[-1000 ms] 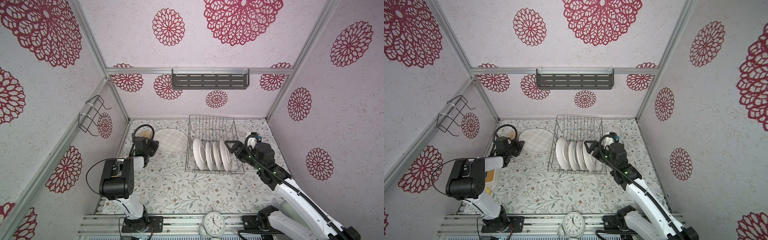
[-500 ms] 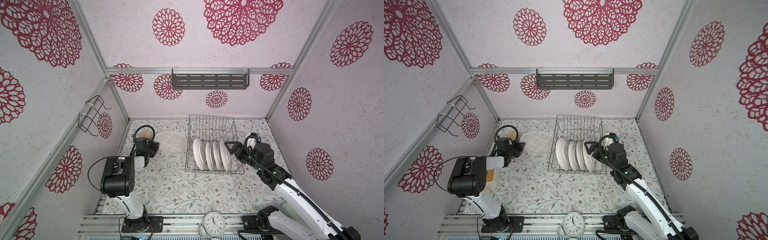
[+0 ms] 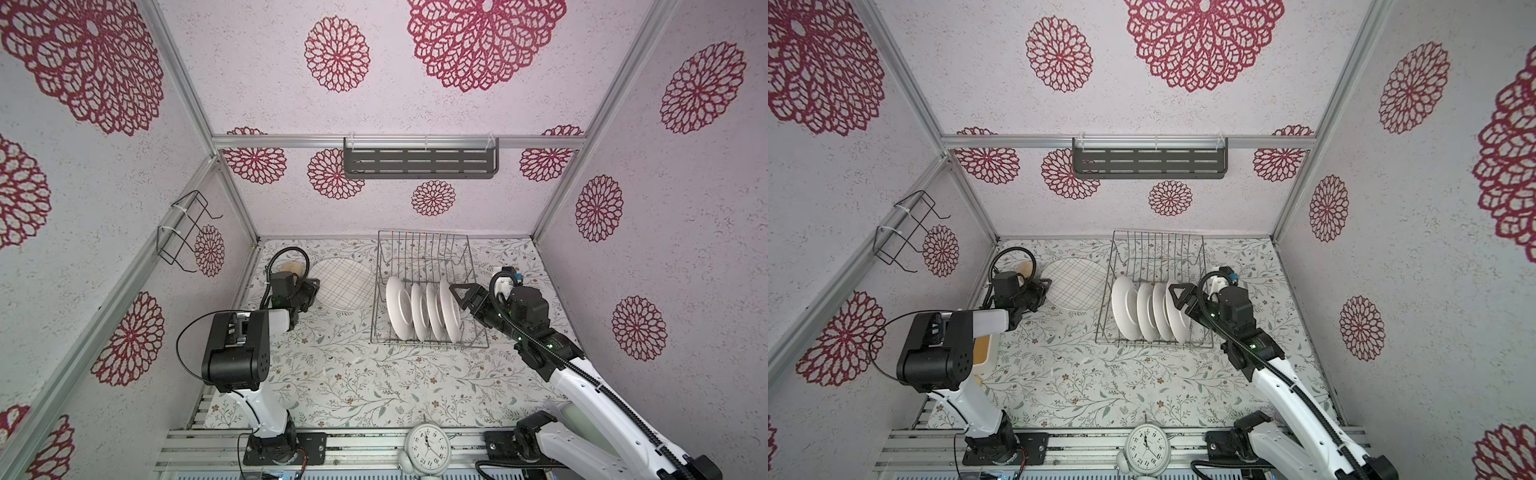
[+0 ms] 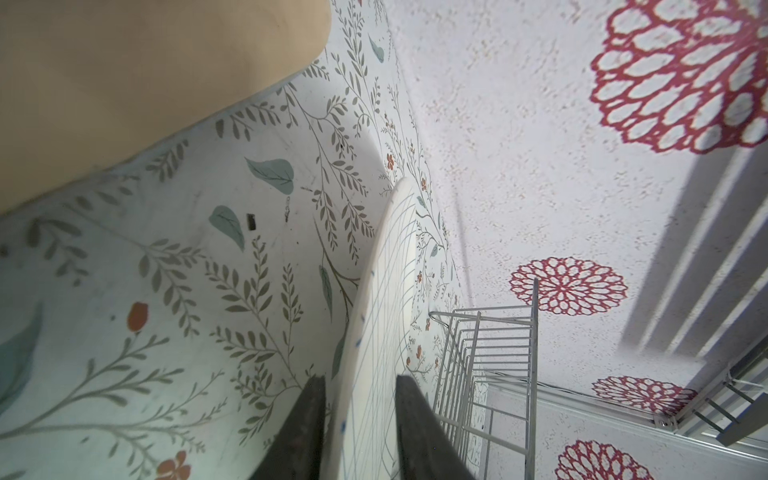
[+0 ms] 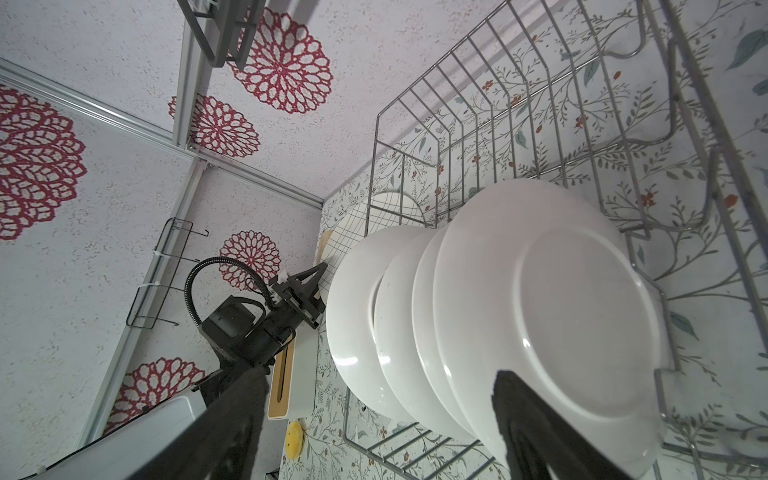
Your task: Unload the plates from the dish rack
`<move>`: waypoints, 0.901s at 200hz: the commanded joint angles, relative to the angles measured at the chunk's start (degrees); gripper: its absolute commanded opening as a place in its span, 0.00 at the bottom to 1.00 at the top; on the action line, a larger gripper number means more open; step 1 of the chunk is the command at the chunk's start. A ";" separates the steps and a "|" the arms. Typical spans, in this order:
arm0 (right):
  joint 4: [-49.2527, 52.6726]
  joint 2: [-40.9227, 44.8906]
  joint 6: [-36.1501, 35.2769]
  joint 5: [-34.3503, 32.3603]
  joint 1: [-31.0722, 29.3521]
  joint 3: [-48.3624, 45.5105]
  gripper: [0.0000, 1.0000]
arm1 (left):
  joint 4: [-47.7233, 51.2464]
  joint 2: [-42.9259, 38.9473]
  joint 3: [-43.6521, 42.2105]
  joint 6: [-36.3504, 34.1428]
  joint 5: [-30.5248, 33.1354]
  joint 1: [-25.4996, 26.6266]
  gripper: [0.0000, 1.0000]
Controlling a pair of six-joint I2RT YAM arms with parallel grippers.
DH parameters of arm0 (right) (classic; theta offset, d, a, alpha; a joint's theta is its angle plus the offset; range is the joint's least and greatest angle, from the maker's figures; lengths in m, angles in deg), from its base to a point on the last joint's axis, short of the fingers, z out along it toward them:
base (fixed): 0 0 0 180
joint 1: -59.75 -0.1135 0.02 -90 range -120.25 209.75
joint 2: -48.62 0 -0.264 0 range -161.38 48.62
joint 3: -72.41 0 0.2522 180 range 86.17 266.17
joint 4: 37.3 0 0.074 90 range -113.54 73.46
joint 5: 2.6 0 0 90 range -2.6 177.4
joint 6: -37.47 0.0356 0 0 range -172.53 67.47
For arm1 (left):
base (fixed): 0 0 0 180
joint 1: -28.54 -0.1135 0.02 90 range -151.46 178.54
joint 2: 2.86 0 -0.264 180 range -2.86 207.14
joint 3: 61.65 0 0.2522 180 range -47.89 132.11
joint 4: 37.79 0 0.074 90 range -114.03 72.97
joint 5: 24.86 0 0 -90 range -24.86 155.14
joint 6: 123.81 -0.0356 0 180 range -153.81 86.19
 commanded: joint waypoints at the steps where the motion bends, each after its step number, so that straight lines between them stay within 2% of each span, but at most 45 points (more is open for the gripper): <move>1: -0.55 1.12 -1.52 -1.15 0.39 1.97 0.88 | -0.46 1.48 2.44 -0.59 -0.66 0.52 0.34; 32: -0.02 1.04 -1.75 -1.55 0.39 1.90 0.88 | 1.21 2.60 4.29 -0.90 -0.61 0.52 0.41; 67: -0.01 0.97 -1.71 -1.58 0.48 1.91 0.88 | 5.36 2.62 5.65 -1.92 0.42 0.56 0.57; 94: -0.01 0.97 -1.51 -1.64 0.48 1.91 0.88 | 8.81 2.51 6.66 -2.83 1.02 0.57 0.66; 180: 1.34 1.89 -1.43 -2.16 0.48 1.73 0.88 | 14.35 4.10 8.02 -4.06 1.51 0.78 0.75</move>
